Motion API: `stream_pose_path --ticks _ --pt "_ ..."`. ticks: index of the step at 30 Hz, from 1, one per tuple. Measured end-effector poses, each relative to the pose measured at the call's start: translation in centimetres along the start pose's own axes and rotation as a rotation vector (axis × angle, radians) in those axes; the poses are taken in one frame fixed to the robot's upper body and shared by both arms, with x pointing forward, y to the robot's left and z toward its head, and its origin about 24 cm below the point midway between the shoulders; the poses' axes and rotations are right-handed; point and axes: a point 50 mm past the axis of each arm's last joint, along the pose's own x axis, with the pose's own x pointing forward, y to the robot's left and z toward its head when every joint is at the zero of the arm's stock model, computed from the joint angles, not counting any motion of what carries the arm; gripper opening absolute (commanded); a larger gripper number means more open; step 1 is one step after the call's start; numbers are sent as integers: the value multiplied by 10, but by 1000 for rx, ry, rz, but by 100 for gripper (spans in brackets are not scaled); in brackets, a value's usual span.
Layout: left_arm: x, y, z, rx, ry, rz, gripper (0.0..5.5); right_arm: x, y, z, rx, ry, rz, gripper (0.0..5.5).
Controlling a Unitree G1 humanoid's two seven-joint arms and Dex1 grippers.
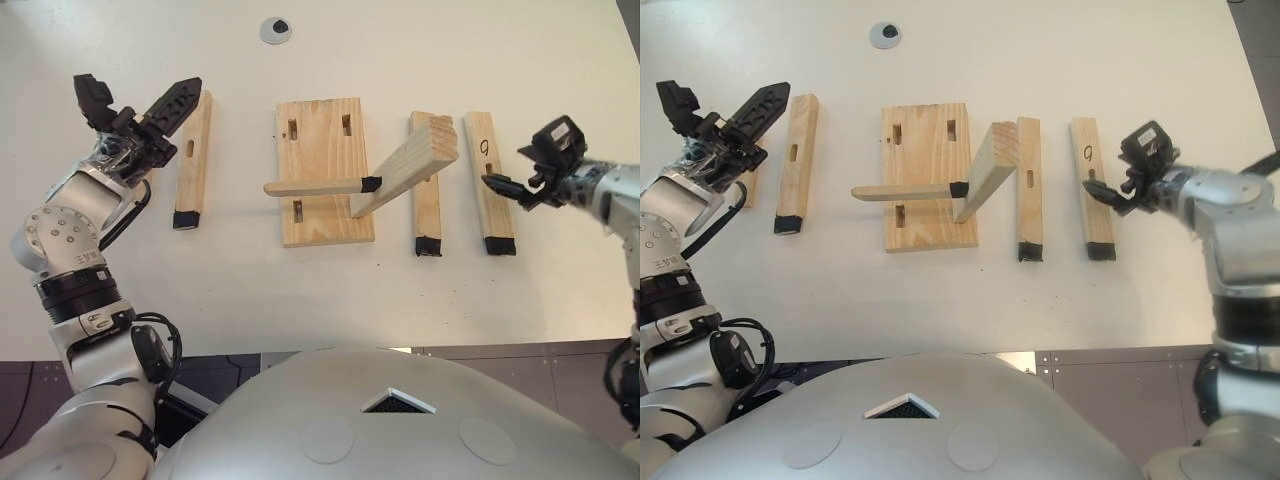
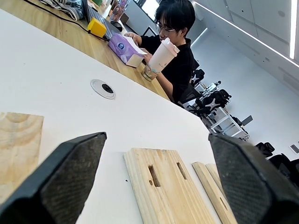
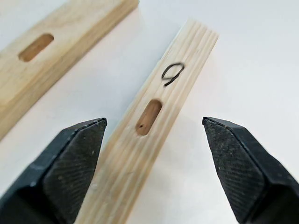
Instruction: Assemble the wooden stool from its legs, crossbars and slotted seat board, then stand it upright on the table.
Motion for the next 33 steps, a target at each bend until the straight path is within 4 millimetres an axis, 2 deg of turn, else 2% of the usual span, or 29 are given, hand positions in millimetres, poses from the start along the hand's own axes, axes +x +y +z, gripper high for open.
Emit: stream_pose_path --ticks 4,5,13,16,18,22,25,28,30,33 --pt "-1 -1 1 6 -7 8 402 1 12 -19 123 52 -26 379" --pt "-2 -1 1 8 -10 10 402 2 14 -22 149 54 -41 360" --pt "-2 -1 1 5 -6 16 402 2 19 -24 119 49 -86 240" --pt "1 -1 0 30 10 21 402 5 11 -22 80 18 -166 206" --pt "5 -3 -1 65 31 7 402 8 4 -11 30 -48 -217 206" --pt "14 -7 -3 148 46 -26 402 15 -2 34 -113 -312 -229 206" --pt "24 -18 -4 262 41 -125 402 19 -2 69 -225 -533 -167 206" --pt "42 -36 -4 318 39 -280 402 36 14 87 -258 -718 34 206" --pt "56 -53 -8 334 69 -442 402 51 30 95 -183 -843 270 206" --pt "69 -65 -12 270 90 -592 402 64 40 103 -48 -924 482 206"
